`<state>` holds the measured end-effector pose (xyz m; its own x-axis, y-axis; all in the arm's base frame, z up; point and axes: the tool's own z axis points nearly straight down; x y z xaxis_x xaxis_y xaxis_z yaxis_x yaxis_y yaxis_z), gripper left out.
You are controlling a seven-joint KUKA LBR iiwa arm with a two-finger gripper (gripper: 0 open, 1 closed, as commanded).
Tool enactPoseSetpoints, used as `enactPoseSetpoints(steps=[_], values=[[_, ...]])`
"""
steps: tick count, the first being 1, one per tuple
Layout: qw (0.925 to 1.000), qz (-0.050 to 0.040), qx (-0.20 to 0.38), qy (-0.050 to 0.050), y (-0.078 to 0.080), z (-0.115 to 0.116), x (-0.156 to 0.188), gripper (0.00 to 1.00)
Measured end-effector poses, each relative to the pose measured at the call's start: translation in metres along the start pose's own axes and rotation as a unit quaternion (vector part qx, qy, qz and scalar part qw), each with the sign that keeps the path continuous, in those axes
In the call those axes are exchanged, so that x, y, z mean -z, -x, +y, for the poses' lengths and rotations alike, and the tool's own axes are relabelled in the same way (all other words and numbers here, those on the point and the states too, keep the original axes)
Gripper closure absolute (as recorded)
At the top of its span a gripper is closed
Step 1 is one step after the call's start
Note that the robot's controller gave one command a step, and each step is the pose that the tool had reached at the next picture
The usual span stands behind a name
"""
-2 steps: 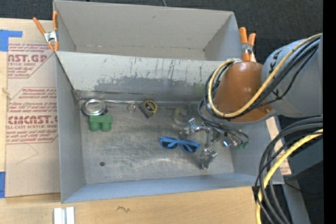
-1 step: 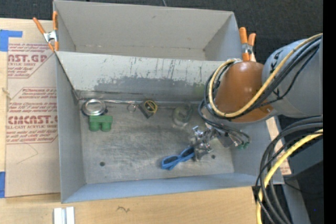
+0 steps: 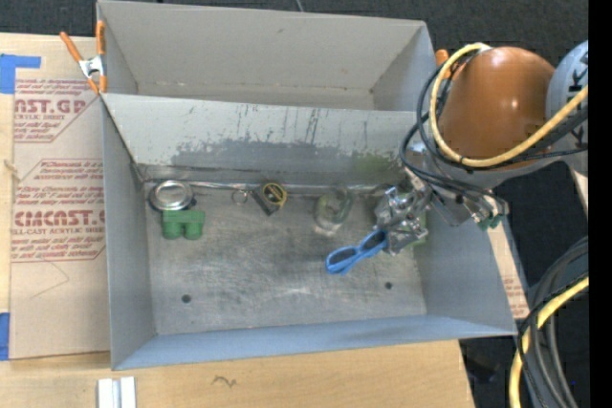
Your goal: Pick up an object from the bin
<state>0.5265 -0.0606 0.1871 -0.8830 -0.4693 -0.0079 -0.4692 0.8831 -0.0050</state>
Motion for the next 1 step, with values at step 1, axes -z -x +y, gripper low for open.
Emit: enactPoseSetpoints(steps=[1], values=[[1.0000, 0.0017, -0.005, 0.002, -0.0005, 0.0176, 0.0266, 1.00]])
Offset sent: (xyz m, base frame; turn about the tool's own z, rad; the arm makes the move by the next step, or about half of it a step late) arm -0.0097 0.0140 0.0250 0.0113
